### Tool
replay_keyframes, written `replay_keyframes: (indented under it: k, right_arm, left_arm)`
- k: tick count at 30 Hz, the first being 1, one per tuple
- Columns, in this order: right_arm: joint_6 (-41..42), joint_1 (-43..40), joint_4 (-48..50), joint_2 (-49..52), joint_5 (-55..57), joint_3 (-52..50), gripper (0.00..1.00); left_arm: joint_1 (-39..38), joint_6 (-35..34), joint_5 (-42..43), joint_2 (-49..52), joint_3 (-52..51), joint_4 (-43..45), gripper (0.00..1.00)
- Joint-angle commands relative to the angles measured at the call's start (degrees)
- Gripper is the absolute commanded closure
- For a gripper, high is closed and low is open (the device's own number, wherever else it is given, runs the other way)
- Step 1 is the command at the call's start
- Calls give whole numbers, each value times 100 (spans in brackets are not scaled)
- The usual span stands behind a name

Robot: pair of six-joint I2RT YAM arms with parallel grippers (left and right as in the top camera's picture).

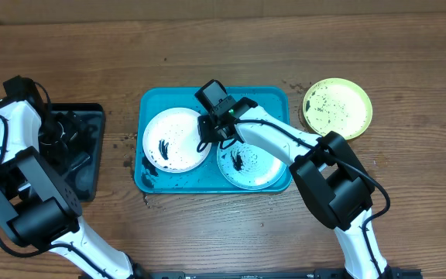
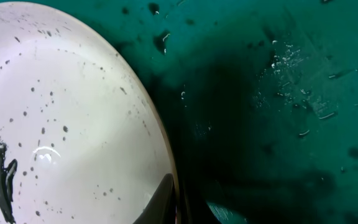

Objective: Clean dirty plates on tray and stack at the side

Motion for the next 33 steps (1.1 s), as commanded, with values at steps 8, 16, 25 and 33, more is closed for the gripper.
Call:
replay_keyframes:
  k: [8, 16, 25, 33]
  right_arm:
    - [-28, -7, 151, 136, 57, -35, 96]
    - [-28, -7, 151, 136, 57, -35, 96]
    - [-31, -7, 144, 136, 57, -35, 96]
    - [-31, -7, 144, 136, 57, -35, 96]
  left_arm:
    - [35, -94, -588, 142, -61, 192, 8]
    - [20, -98, -459, 348, -61, 505, 18]
    - [48, 15, -511, 739, -61, 472, 19]
    - [63, 15, -546, 719, 0, 538, 57]
